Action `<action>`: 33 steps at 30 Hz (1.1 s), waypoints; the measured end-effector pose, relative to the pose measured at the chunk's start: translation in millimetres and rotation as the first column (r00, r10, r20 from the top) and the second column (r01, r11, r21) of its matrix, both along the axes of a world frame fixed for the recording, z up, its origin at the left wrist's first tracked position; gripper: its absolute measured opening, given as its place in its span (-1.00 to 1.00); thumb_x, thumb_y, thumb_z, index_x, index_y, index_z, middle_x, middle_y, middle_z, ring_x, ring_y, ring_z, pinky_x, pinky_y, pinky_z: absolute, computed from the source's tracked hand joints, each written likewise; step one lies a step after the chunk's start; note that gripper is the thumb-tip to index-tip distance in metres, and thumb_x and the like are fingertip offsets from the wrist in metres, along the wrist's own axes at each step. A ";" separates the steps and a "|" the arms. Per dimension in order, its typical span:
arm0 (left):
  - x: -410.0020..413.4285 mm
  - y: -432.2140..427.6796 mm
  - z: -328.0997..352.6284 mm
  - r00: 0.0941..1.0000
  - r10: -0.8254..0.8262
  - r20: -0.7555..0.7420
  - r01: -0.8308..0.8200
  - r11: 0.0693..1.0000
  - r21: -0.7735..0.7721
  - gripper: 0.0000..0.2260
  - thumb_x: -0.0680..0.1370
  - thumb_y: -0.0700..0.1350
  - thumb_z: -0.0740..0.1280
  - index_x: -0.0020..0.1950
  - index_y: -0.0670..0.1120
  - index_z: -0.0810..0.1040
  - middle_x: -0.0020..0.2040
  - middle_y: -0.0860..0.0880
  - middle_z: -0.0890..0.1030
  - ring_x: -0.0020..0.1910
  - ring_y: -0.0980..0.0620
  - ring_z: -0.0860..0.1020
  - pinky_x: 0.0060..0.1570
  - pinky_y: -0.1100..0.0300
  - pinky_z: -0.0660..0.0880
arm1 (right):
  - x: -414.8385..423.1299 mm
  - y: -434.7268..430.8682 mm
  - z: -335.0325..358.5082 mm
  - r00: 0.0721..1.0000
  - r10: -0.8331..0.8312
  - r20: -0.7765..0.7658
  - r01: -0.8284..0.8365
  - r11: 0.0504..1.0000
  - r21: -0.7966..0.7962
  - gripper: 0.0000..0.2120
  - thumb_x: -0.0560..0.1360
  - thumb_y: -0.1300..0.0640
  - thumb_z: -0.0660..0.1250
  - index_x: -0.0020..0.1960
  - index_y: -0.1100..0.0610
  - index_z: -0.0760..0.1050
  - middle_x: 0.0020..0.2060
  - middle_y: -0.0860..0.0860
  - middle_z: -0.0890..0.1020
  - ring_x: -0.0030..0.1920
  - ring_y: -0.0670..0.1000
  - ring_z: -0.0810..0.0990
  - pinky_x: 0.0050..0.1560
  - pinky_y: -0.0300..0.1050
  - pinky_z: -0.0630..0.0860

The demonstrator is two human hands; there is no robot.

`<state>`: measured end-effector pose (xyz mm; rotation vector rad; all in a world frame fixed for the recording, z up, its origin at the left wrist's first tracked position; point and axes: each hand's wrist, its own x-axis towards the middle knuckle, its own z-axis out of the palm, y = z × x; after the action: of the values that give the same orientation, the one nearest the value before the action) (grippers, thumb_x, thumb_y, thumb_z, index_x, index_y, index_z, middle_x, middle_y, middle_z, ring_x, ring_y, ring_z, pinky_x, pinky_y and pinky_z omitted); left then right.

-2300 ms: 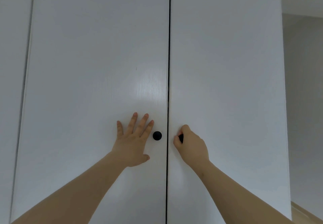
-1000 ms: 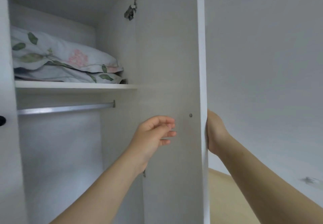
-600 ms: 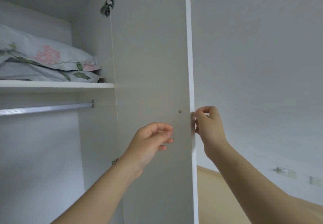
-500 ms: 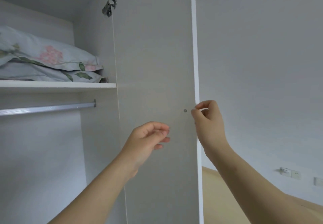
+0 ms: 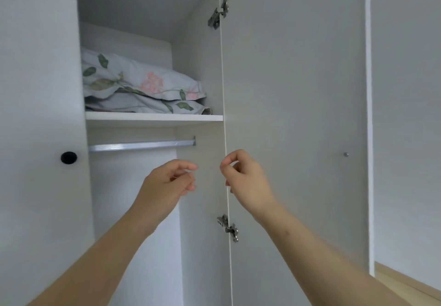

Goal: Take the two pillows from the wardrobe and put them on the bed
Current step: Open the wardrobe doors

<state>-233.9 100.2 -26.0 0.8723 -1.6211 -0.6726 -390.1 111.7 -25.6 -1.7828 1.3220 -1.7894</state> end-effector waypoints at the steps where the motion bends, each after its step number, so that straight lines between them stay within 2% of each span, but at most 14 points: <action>1: 13.9 -4.0 0.6 0.999 0.048 0.013 -0.048 0.999 -0.010 -0.78 0.52 -0.25 0.27 -0.13 0.05 0.60 -0.23 -0.01 0.62 -0.23 0.08 0.64 0.01 0.09 0.53 | 11.1 -7.9 0.0 0.999 0.033 0.002 -0.033 0.999 0.007 -0.79 0.48 0.18 0.23 -0.30 -0.04 0.37 -0.41 -0.03 0.45 -0.30 0.04 0.48 -0.24 -0.06 0.44; 5: 63.0 -12.6 4.3 0.976 0.211 0.050 -0.209 0.976 -0.058 -0.84 0.52 -0.21 0.30 -0.12 0.04 0.60 -0.21 -0.01 0.62 -0.20 0.06 0.64 0.02 0.05 0.51 | 50.2 -32.5 0.4 0.991 0.136 0.017 -0.137 0.990 0.031 -0.78 0.48 0.20 0.23 -0.31 -0.03 0.38 -0.40 -0.03 0.45 -0.29 0.05 0.48 -0.25 -0.08 0.43; 9: 100.1 -20.8 7.2 0.903 0.421 0.083 -0.408 0.902 -0.141 -0.87 0.51 -0.18 0.31 -0.16 0.04 0.57 -0.17 0.06 0.61 -0.17 0.04 0.59 -0.11 0.19 0.47 | 88.7 -50.5 -0.8 0.973 0.229 0.017 -0.229 0.971 0.067 -0.80 0.48 0.19 0.22 -0.29 -0.01 0.39 -0.37 -0.01 0.46 -0.28 0.04 0.47 -0.27 -0.09 0.43; 11: 116.2 -34.2 5.5 0.758 0.613 0.222 -0.567 0.788 -0.239 -0.92 0.51 -0.13 0.29 -0.06 0.02 0.56 -0.06 0.06 0.57 -0.13 0.04 0.54 -0.15 0.21 0.42 | 108.2 -58.2 -0.6 0.964 0.264 0.021 -0.265 0.959 0.098 -0.82 0.48 0.17 0.22 -0.28 -0.01 0.40 -0.36 -0.01 0.47 -0.28 0.04 0.47 -0.25 -0.09 0.44; 13: 133.5 -50.9 2.2 0.495 0.757 0.427 -0.651 0.648 -0.395 -0.80 0.52 -0.10 0.26 0.13 -0.01 0.52 0.09 0.02 0.50 0.01 -0.01 0.50 -0.09 0.16 0.40 | 124.5 -63.5 -1.6 0.957 0.291 0.005 -0.288 0.947 0.140 -0.86 0.49 0.16 0.21 -0.24 0.01 0.41 -0.34 -0.01 0.48 -0.28 0.03 0.47 -0.26 -0.12 0.43; 14: 142.6 -58.1 1.9 0.399 0.793 0.460 -0.653 0.598 -0.465 -0.75 0.51 -0.11 0.26 0.18 -0.03 0.50 0.15 -0.03 0.48 0.07 -0.06 0.48 -0.07 0.12 0.40 | 131.0 -65.5 -2.6 0.953 0.304 -0.003 -0.299 0.941 0.159 -0.88 0.49 0.16 0.20 -0.22 0.03 0.42 -0.33 -0.01 0.49 -0.27 0.02 0.47 -0.26 -0.13 0.43; 15: 152.3 -64.5 3.0 0.348 0.820 0.455 -0.653 0.560 -0.510 -0.72 0.50 -0.13 0.27 0.21 -0.06 0.49 0.18 -0.07 0.46 0.11 -0.10 0.46 -0.07 0.10 0.39 | 137.2 -68.3 -4.2 0.948 0.318 -0.008 -0.312 0.934 0.172 -0.89 0.50 0.16 0.20 -0.20 0.04 0.43 -0.31 -0.01 0.49 -0.28 0.02 0.48 -0.26 -0.14 0.44; 18: 170.3 -73.2 14.1 0.347 0.853 0.390 -0.689 0.514 -0.511 -0.69 0.48 -0.17 0.29 0.22 -0.08 0.47 0.22 -0.11 0.42 0.13 -0.14 0.42 -0.10 0.11 0.36 | 147.4 -75.0 -8.9 0.941 0.337 -0.012 -0.328 0.922 0.205 -0.89 0.50 0.17 0.20 -0.19 0.06 0.44 -0.32 -0.01 0.50 -0.30 0.00 0.48 -0.29 -0.18 0.44; 20: 177.7 -80.6 19.5 0.329 0.847 0.417 -0.676 0.520 -0.522 -0.65 0.48 -0.15 0.29 0.26 -0.07 0.43 0.27 -0.10 0.38 0.17 -0.14 0.40 -0.03 0.09 0.37 | 151.0 -79.6 -11.6 0.937 0.348 -0.022 -0.335 0.916 0.220 -0.89 0.51 0.17 0.20 -0.18 0.06 0.44 -0.33 -0.01 0.51 -0.34 -0.03 0.47 -0.32 -0.23 0.42; 24: 181.4 -92.7 18.8 0.228 0.833 0.504 -0.615 0.525 -0.588 -0.60 0.45 -0.08 0.29 0.28 -0.04 0.39 0.33 -0.03 0.34 0.31 -0.10 0.28 0.17 0.07 0.30 | 151.7 -88.5 -15.8 0.936 0.347 -0.055 -0.325 0.915 0.241 -0.87 0.52 0.16 0.20 -0.19 0.08 0.45 -0.36 0.00 0.51 -0.42 -0.07 0.44 -0.44 -0.35 0.36; 27: 179.6 -100.9 14.0 0.186 0.836 0.516 -0.586 0.516 -0.625 -0.55 0.42 -0.06 0.32 0.30 -0.07 0.37 0.34 -0.02 0.33 0.39 -0.08 0.20 0.22 0.05 0.27 | 153.0 -93.9 -18.7 0.935 0.346 -0.077 -0.316 0.912 0.263 -0.85 0.52 0.16 0.21 -0.22 0.08 0.46 -0.39 0.00 0.51 -0.46 -0.08 0.44 -0.51 -0.42 0.35; 29: 177.3 -104.7 10.5 0.129 0.846 0.516 -0.557 0.493 -0.668 -0.54 0.32 -0.09 0.43 0.19 -0.12 0.46 0.23 -0.05 0.45 0.33 -0.14 0.35 0.11 0.00 0.40 | 154.4 -96.1 -19.9 0.930 0.358 -0.082 -0.323 0.904 0.279 -0.83 0.52 0.16 0.22 -0.24 0.07 0.46 -0.41 0.00 0.51 -0.46 -0.07 0.44 -0.45 -0.37 0.39; 31: 177.4 -109.2 8.6 0.110 0.867 0.486 -0.554 0.459 -0.694 -0.58 0.17 -0.17 0.50 0.00 -0.17 0.56 0.03 -0.10 0.57 0.10 -0.20 0.53 -0.16 0.02 0.49 | 155.1 -96.8 -21.0 0.926 0.369 -0.079 -0.333 0.896 0.294 -0.83 0.52 0.17 0.22 -0.24 0.07 0.46 -0.41 0.00 0.51 -0.45 -0.06 0.45 -0.38 -0.30 0.42; 33: 175.1 -110.1 10.6 0.146 0.867 0.476 -0.572 0.467 -0.675 -0.65 0.25 -0.22 0.42 0.02 -0.20 0.54 0.01 -0.14 0.56 0.03 -0.20 0.51 -0.17 0.04 0.43 | 155.1 -95.9 -22.9 0.922 0.382 -0.068 -0.345 0.888 0.305 -0.84 0.52 0.16 0.23 -0.24 0.08 0.47 -0.41 0.00 0.51 -0.45 -0.05 0.45 -0.34 -0.26 0.43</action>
<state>-58.8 -9.9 -15.3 1.6793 -1.6266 0.8931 -235.1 15.8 -48.5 -1.8525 1.1263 -1.2350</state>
